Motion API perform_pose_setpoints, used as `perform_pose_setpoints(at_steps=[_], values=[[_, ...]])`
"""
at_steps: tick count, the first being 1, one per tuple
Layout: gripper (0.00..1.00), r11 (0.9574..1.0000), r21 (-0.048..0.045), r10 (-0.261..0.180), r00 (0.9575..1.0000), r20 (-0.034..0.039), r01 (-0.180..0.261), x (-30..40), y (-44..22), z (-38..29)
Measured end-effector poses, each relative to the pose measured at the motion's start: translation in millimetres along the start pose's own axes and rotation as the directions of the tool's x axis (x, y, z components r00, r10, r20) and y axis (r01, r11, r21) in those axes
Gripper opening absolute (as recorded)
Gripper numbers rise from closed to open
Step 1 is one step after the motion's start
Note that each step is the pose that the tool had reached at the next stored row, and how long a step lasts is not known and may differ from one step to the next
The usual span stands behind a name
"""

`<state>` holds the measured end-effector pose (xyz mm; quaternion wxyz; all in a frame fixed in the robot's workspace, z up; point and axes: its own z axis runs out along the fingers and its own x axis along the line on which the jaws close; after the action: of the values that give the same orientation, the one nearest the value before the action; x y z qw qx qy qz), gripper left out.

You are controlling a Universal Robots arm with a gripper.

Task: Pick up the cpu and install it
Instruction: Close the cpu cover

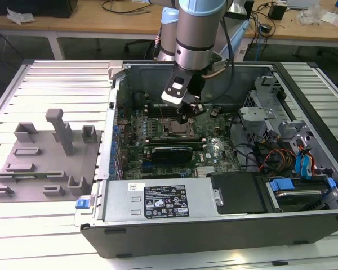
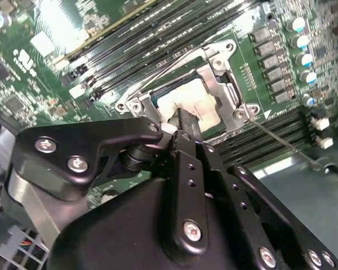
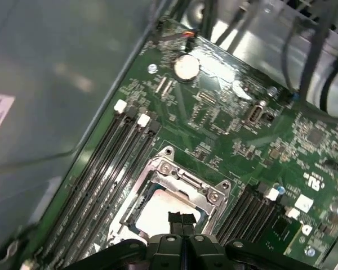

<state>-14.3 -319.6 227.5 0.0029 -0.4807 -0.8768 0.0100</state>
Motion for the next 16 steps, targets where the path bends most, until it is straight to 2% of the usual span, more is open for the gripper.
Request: perform_pose_setpoints(at_steps=[1, 3, 6, 10, 12, 13, 14, 15, 16], values=[[0.11, 0.9993, -0.0002, -0.037, 0.9993, 0.0008, 0.037, 0.0, 0.0, 0.0], [0.11, 0.9971, -0.0003, -0.076, 0.9971, 0.0015, 0.076, 0.0, 0.0, 0.0], [0.11, 0.9843, -0.0005, -0.177, 0.9842, 0.0037, 0.177, 0.0, 0.0, 0.1], [0.11, 0.9670, -0.0006, -0.255, 0.9669, 0.0054, 0.255, 0.0, 0.0, 0.1], [0.11, 0.9544, -0.0005, -0.298, 0.9544, 0.0063, 0.298, 0.0, 0.0, 0.1], [0.11, 0.9449, -0.0005, -0.327, 0.9449, 0.0069, 0.327, 0.0, 0.0, 0.1], [0.11, 0.9335, -0.0003, -0.359, 0.9335, 0.0076, 0.359, 0.0, 0.0, 0.1], [0.11, 0.9119, -0.0001, -0.410, 0.9118, 0.0088, 0.410, 0.0, 0.0, 0.2], [0.11, 0.8999, 0.0000, -0.436, 0.8998, 0.0094, 0.436, 0.0, 0.0, 0.2]])
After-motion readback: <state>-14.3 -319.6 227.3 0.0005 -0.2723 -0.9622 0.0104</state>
